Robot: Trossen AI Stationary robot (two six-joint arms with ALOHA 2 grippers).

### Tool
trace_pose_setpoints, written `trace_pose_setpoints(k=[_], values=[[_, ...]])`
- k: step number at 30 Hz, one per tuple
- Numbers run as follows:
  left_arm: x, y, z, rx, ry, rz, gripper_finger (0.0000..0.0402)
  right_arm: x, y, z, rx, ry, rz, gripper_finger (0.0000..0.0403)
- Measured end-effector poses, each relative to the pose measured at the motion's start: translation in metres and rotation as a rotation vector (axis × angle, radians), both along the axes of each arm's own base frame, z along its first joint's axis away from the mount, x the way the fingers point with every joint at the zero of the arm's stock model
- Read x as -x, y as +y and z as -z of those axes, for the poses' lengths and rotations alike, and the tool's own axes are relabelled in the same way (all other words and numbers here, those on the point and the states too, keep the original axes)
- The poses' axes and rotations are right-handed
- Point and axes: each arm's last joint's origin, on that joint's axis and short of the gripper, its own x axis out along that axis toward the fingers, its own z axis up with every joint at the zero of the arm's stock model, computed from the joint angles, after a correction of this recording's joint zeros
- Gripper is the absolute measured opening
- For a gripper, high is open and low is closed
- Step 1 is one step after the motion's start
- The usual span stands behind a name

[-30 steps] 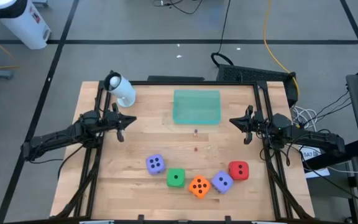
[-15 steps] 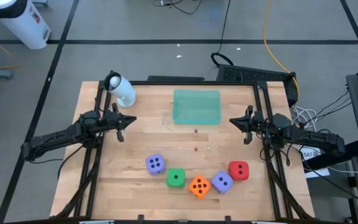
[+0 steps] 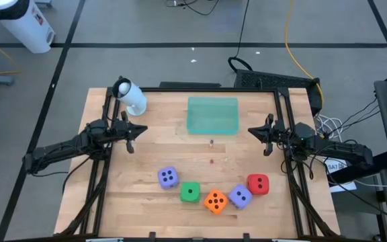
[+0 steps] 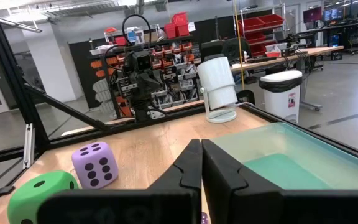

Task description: Pick & Place Dice

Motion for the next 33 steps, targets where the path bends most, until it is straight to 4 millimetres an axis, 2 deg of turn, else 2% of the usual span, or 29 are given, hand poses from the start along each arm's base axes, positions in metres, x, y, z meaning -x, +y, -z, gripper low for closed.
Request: trace_pose_setpoints(k=[9,16,24,31,33], values=[[0.000,0.000,-0.001,0.004,-0.011,0.000,0.0033,0.000,0.000,0.000,-0.013,-0.002,-0.001,0.0000],[0.000,0.000,-0.001,0.108,-0.043,0.003,0.0033,0.000,0.000,0.000,-0.017,-0.005,-0.002,0.0000],[0.000,0.000,-0.007,0.105,-0.100,0.007,0.0033,0.000,0.000,-0.001,-0.011,-0.010,0.001,0.0000],[0.000,0.000,-0.009,0.097,-0.123,0.008,0.0033,0.002,0.000,-0.018,0.057,-0.179,0.009,0.0000],[0.000,0.000,-0.009,0.097,-0.122,0.008,0.0033,0.001,0.000,-0.017,0.062,-0.160,0.011,0.0000]])
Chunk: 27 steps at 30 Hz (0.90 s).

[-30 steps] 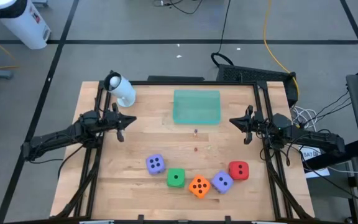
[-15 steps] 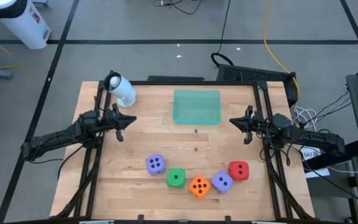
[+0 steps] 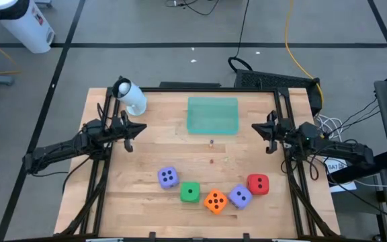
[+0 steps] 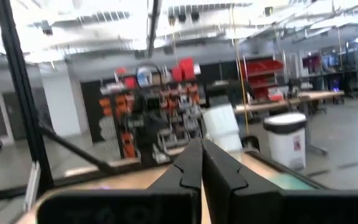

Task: Pick & Place Dice
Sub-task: Put the large red die into the blue bin

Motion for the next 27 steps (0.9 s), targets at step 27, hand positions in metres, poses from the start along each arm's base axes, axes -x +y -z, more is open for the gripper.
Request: trace_pose_setpoints(k=[27], values=[[0.000,0.000,0.002,0.057,0.007,0.002,0.0033,-0.024,-0.003,-0.081,-0.109,0.600,0.005,0.0002]])
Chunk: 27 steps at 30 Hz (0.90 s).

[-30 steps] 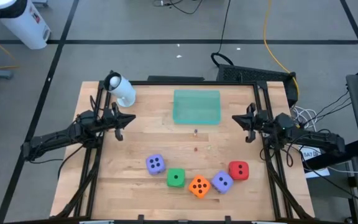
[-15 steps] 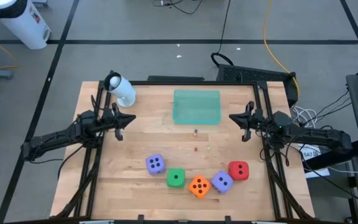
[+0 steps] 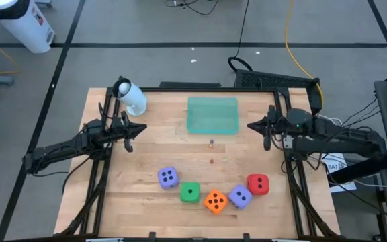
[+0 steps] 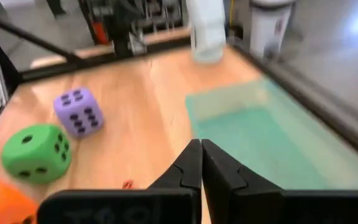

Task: Pick & Place Dice
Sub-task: Put the large red die into the blue bin

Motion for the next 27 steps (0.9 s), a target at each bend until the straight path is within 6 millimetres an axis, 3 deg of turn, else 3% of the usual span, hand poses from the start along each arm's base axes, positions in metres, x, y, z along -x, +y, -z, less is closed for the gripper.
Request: trace_pose_setpoints(k=[3,7,20,23,27], values=[[0.000,0.000,0.000,0.000,0.000,0.000,0.0033,-0.003,0.005,-0.019,-0.055,0.097,-0.023,0.0020],[0.000,0.000,0.000,0.001,0.004,0.000,0.0033,-0.007,0.012,-0.029,-0.115,0.272,-0.054,0.0073],[0.000,0.000,0.002,0.006,0.017,0.000,0.0033,-0.027,0.047,-0.020,-0.438,0.551,-0.261,0.0343],[0.000,0.000,0.002,0.008,0.024,0.000,0.0033,-0.032,0.060,-0.015,-0.542,0.630,-0.300,0.0376],[0.000,0.000,0.002,0.008,0.024,0.000,0.0033,-0.033,0.076,-0.008,-0.641,0.749,-0.312,0.0384]])
